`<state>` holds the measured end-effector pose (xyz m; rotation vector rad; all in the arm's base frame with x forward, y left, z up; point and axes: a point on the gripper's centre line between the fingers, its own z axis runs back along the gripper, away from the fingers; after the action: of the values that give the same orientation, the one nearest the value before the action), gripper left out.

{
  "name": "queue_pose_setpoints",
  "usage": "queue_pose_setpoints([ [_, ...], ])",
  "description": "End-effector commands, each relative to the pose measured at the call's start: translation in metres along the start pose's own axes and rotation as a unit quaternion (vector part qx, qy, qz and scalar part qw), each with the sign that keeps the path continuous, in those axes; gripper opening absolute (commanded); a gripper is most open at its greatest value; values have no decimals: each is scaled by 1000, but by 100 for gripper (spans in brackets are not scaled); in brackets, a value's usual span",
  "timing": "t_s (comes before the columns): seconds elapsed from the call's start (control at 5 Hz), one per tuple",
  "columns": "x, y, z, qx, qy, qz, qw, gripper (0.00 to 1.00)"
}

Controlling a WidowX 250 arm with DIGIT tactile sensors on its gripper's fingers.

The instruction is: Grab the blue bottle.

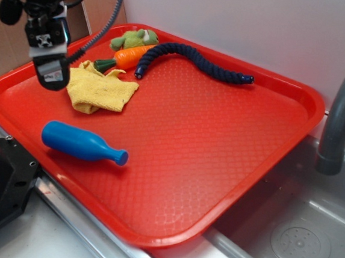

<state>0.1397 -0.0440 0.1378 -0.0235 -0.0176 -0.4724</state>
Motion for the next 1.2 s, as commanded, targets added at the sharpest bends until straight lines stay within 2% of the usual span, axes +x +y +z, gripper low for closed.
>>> queue_pose_setpoints([
  [0.0, -1, -1, -70, 29, -20, -83, 996, 100],
  [0.2, 4, 1, -88, 3, -26, -77, 997, 100],
  [0.4, 17, 4, -115, -11, 8, -95, 995, 100],
  [0.6, 20, 1, -118, -8, 24, -107, 994, 100],
  [0.8, 20, 2, -109, 0, 23, -95, 995, 0],
  [1.0, 19, 3, -84, -3, 10, -62, 998, 0],
])
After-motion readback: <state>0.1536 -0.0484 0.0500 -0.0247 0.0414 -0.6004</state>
